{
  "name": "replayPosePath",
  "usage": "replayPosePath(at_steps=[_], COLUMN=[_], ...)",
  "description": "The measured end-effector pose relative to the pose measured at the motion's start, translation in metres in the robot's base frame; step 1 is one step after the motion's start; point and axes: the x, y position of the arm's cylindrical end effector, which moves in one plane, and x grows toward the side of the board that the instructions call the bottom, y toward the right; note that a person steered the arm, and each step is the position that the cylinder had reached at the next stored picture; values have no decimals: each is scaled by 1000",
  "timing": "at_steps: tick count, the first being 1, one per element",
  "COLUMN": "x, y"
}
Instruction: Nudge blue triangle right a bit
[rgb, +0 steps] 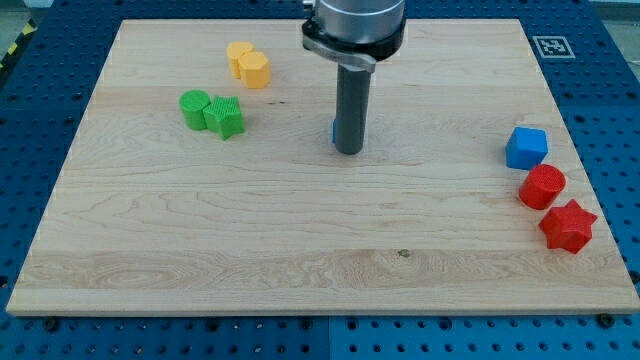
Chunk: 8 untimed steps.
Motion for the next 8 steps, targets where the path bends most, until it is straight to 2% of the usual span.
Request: replayPosePath(at_steps=[2, 4, 5, 6, 7, 8], x=[-8, -10, -41, -70, -70, -70], y=[-8, -62, -58, -30, -3, -1])
